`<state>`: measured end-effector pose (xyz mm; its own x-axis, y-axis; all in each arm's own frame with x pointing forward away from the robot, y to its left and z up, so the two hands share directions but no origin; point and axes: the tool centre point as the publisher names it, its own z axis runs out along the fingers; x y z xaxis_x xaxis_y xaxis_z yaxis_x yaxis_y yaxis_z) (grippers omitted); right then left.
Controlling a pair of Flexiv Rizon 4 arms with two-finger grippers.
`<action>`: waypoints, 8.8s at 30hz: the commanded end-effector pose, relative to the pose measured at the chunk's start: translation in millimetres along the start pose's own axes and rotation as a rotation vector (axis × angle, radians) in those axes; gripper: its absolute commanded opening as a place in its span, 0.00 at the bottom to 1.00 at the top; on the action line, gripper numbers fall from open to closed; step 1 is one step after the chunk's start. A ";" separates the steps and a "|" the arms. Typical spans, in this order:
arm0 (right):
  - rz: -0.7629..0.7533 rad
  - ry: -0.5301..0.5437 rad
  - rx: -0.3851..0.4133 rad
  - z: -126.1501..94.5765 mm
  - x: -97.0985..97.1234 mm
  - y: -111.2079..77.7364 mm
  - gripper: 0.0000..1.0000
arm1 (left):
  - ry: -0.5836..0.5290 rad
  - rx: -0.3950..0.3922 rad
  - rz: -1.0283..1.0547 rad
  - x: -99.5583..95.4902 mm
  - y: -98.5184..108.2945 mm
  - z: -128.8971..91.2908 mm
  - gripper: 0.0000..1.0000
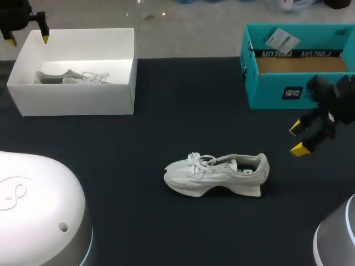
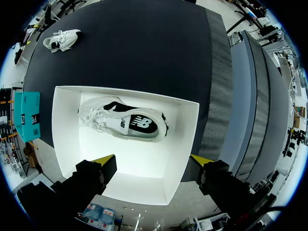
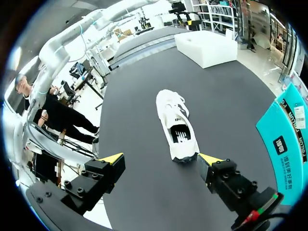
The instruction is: Take the shoe out of the shoebox, open the shoe tongue, remove and reinsert the insole, then place the shoe into the shoebox
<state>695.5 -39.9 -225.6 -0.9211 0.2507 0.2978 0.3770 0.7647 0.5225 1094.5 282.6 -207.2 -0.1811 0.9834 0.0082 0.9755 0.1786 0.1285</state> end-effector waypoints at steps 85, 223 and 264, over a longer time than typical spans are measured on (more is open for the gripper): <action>-0.396 -0.029 -0.378 187.8 -73.7 -36.5 1.00 | 0.002 -0.002 0.000 -0.1 -0.7 -0.1 1.00; -0.393 -0.026 -0.422 219.3 -69.9 -14.4 0.00 | 0.011 -0.123 -0.117 -38.1 -72.2 -38.5 1.00; -0.393 -0.026 -0.422 219.3 -69.9 -14.4 0.00 | 0.066 -0.179 -0.088 -81.7 -95.2 -49.8 1.00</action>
<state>732.1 58.4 -426.2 -0.9999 0.0115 0.0010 0.0066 0.4992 0.8664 1020.9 199.1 -173.5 -0.2616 0.9648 0.0258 0.9292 0.2445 0.2773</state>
